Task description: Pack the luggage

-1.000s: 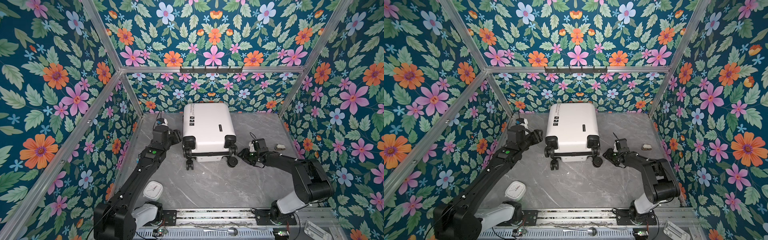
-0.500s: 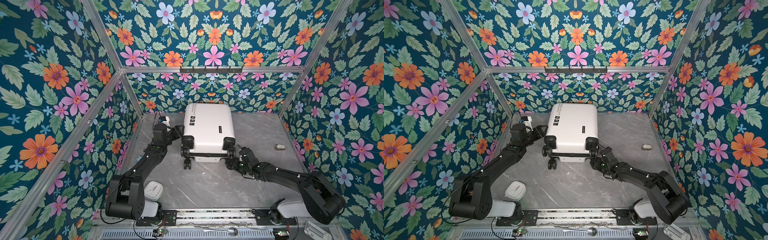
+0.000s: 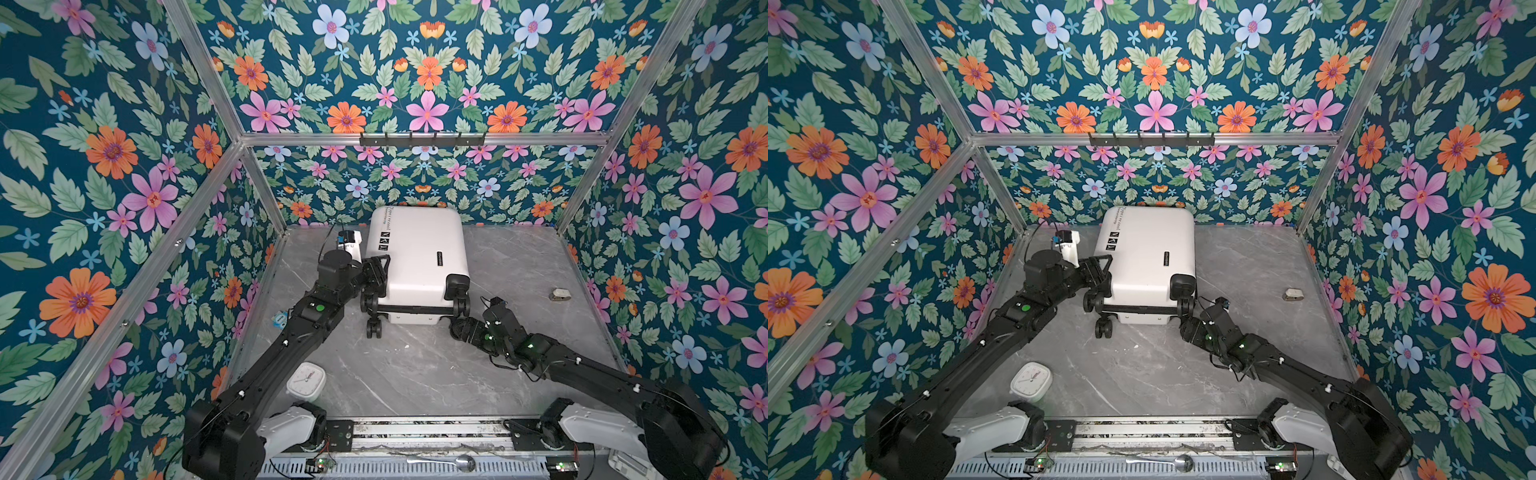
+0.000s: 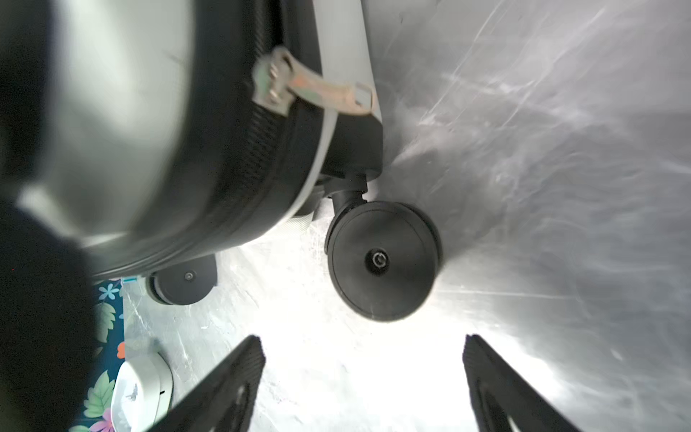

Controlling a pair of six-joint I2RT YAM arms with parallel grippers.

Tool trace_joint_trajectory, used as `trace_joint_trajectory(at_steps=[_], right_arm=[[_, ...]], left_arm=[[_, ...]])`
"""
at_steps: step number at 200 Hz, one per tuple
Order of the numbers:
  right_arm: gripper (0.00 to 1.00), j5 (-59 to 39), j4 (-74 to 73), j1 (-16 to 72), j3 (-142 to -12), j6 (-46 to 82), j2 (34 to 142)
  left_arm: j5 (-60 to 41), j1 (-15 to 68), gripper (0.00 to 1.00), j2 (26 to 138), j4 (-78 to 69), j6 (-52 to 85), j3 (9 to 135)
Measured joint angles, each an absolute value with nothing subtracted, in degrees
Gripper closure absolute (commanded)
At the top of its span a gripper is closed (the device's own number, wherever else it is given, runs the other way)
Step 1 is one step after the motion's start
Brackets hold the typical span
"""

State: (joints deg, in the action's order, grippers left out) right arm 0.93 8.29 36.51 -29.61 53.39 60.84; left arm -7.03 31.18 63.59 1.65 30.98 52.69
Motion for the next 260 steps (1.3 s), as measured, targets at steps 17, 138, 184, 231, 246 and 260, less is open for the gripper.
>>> trace_joint_trajectory(at_steps=[17,138,184,231,246,260], right_arm=[[0.09,1.2,12.3,32.4,-28.6,52.0,55.8],[0.04,-6.0,26.4,15.5,-33.8,36.6,52.8],[0.04,-6.9,24.3,15.2,-30.2,36.3,51.0],[0.03,-5.8,25.5,15.0,-30.0,36.1,44.9],[0.03,-5.6,27.2,15.0,-30.0,35.6,43.1],[0.03,-5.2,28.5,15.0,-30.0,34.9,41.6]], left_arm=[[-2.1,39.1,0.36,61.5,4.8,32.6,51.0],[19.6,70.1,0.3,87.4,15.9,45.8,72.1],[20.1,69.9,0.29,95.7,22.8,46.3,78.3],[18.8,66.7,0.32,101.4,25.8,44.9,81.3],[18.0,65.8,0.33,101.9,25.3,44.8,81.3],[17.7,65.6,0.34,102.5,25.2,44.6,81.7]])
